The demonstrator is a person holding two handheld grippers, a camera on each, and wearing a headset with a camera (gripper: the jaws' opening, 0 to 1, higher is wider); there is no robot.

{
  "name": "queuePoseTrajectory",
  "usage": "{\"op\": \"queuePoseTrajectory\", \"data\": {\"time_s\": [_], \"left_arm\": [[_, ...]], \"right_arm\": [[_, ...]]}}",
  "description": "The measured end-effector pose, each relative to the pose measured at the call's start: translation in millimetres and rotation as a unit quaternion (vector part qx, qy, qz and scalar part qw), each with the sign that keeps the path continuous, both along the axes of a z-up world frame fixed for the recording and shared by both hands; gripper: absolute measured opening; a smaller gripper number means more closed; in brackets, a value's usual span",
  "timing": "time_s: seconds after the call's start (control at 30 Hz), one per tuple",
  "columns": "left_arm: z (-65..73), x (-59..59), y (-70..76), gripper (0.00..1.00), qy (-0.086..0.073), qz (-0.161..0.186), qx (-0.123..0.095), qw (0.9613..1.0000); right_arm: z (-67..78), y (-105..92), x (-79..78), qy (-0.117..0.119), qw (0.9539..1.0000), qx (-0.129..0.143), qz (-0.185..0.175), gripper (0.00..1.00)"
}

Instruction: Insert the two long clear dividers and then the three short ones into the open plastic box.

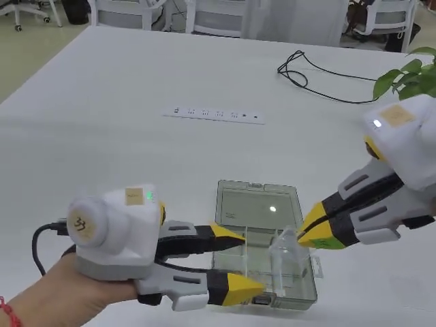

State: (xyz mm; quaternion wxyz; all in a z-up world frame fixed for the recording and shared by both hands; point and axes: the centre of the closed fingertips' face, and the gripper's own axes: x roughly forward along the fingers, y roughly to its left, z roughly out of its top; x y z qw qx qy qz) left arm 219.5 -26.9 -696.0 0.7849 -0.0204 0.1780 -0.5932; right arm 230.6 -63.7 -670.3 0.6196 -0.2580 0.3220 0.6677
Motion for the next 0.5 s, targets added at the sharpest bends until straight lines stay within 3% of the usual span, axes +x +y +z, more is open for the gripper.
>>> {"op": "queuePoseTrajectory", "data": {"time_s": [0.07,0.27,0.37,0.5], "left_arm": [[-2.3,2.4,2.6,0.53,0.002,0.007,0.003,1.0],[-11.3,4.7,9.0,0.61,-0.001,0.014,0.02,0.9997],[-14.9,5.7,11.4,0.7,-0.002,0.019,0.025,0.9995],[-22.2,6.3,15.4,0.75,0.0,0.023,0.039,0.999]], "right_arm": [[-1.4,1.0,2.5,-0.003,1.0,0.0,-0.001,0.03],[-7.8,6.0,11.2,-0.012,0.9999,-0.004,-0.007,0.03],[-14.5,7.3,16.9,-0.013,0.9999,-0.004,-0.008,0.03],[-25.7,9.5,25.8,-0.016,0.9998,-0.006,-0.012,0.03]]}}
